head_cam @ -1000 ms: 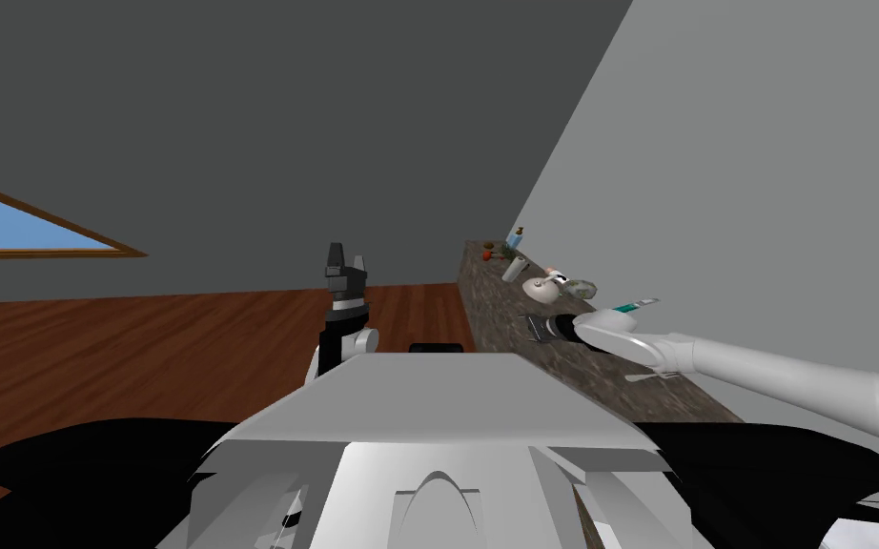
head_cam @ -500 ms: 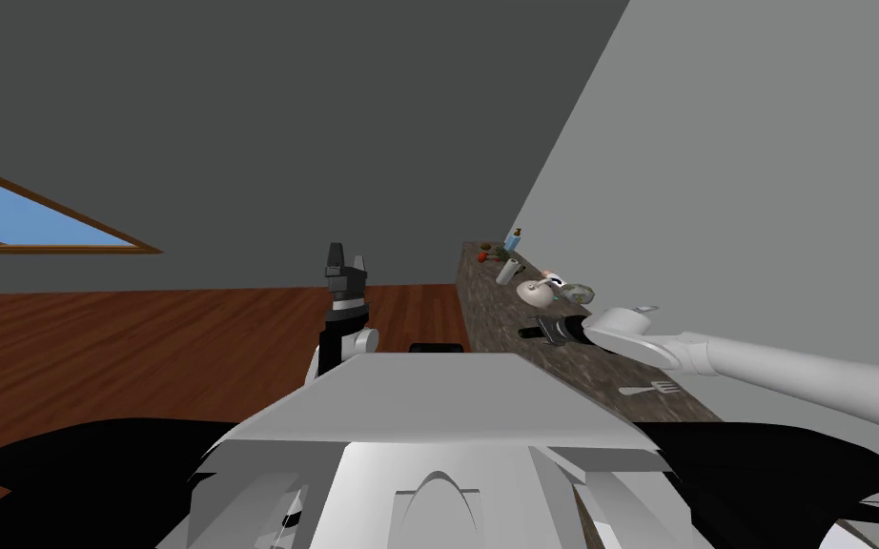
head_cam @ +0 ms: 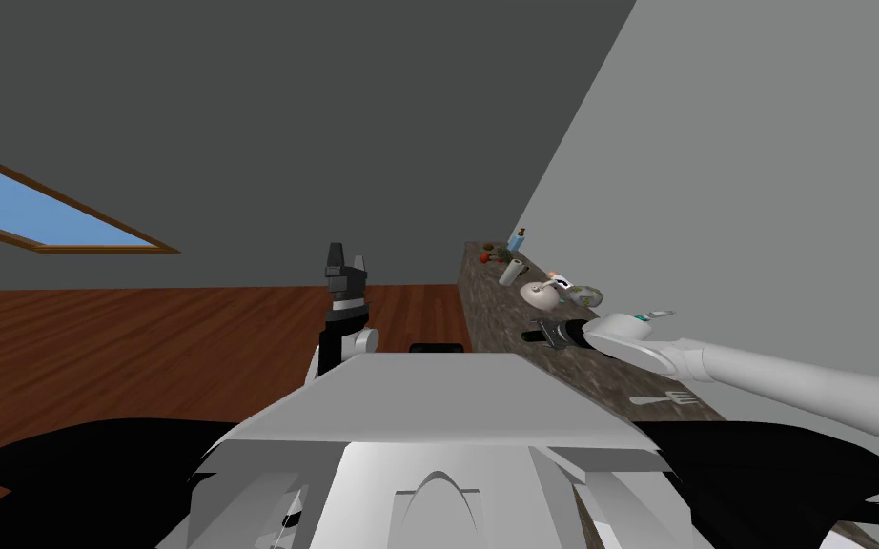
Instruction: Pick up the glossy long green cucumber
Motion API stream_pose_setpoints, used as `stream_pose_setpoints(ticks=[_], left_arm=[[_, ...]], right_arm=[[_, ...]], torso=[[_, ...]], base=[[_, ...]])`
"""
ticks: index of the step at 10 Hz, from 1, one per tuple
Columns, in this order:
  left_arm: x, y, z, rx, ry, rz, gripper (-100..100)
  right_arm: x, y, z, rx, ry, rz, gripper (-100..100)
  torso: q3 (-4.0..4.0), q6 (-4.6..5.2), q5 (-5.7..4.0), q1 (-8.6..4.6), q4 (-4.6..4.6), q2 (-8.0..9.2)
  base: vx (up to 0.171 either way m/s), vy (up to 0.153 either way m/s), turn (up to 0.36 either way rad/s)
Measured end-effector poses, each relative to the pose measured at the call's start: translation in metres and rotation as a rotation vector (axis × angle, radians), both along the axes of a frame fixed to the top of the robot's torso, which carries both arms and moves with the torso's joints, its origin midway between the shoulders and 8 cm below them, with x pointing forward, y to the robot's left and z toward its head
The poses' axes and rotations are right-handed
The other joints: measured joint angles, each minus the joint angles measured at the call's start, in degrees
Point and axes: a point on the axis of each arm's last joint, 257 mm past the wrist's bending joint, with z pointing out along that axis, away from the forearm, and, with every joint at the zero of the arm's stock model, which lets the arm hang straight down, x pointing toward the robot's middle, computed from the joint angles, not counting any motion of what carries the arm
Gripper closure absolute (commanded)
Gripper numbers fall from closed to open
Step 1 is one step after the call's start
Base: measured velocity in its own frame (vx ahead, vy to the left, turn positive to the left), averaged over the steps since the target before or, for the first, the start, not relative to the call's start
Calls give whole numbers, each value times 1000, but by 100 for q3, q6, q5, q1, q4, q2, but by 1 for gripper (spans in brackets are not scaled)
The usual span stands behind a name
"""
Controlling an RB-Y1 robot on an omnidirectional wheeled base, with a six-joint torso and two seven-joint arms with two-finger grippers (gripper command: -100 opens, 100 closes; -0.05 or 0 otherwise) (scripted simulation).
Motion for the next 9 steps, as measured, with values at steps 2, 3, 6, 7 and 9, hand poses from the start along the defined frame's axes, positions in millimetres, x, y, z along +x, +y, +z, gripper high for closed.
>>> stream_pose_setpoints(ticks=[2, 3, 6, 7, 9], left_arm=[[0, 0, 0, 0, 0, 0, 0], [0, 0, 0, 0, 0, 0, 0], [0, 0, 0, 0, 0, 0, 0], [0, 0, 0, 0, 0, 0, 0], [0, 0, 0, 0, 0, 0, 0]], right_arm=[[-1, 0, 0, 1, 1, -2, 100], [0, 0, 0, 1, 0, -2, 100], [0, 0, 0, 1, 1, -1, 100], [2, 3, 6, 2, 1, 5, 100], [7, 9, 14, 3, 1, 13, 0]], torso=[[1, -6, -1, -3, 1, 1], [1, -4, 1, -3, 0, 2], [4, -2, 2, -1, 3, 5], [8, 1, 7, -2, 5, 12], [10, 1, 4, -3, 5, 15]], base=[[0, 0, 0], [0, 0, 0], [-6, -5, -27], [-29, -30, -106], [-6, -7, -7]])
